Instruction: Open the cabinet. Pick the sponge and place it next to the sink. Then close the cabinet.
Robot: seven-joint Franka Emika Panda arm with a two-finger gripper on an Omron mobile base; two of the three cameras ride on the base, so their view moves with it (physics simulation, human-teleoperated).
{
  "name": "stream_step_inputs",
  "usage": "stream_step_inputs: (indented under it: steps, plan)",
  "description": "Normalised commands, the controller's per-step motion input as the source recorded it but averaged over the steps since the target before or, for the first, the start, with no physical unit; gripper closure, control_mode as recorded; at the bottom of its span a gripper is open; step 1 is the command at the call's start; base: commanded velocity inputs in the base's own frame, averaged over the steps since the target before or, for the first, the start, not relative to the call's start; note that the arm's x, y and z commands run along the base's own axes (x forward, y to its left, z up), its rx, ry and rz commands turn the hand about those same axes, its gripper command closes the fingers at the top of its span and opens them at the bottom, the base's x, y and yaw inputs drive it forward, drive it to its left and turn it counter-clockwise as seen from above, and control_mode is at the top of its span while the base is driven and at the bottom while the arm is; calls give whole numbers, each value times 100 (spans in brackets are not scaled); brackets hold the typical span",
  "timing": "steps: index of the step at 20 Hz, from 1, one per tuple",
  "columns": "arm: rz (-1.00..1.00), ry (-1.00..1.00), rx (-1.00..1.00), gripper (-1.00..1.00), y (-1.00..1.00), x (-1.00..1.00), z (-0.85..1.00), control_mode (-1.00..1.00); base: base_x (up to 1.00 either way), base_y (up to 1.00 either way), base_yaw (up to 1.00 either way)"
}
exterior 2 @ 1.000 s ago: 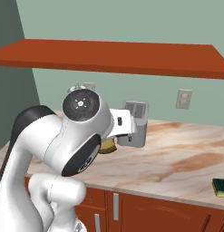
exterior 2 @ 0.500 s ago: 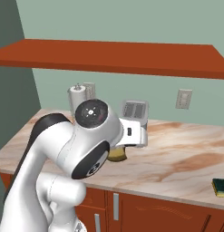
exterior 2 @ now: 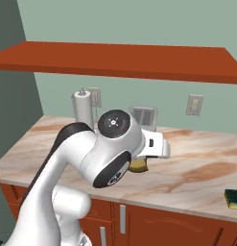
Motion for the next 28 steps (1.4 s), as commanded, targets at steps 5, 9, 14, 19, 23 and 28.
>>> stream_step_inputs:
  steps: [5, 9, 14, 19, 23, 28]
  plan:
    - [-5, 0, 0, 100, -36, 22, -15, -100, 0, 0, 0]
    - [-6, 1, 0, 100, -36, 26, -16, -100, 0, 0, 0]
    - [-5, 2, 0, 100, -39, 24, -15, -100, 0, 0, 0]
    - [-4, 3, 0, 100, -39, 28, -14, -100, 0, 0, 0]
    - [-2, 1, 0, 100, -38, 26, -12, -100, 0, 0, 0]
    - [-2, 2, 0, 100, -39, 27, -15, -100, 0, 0, 0]
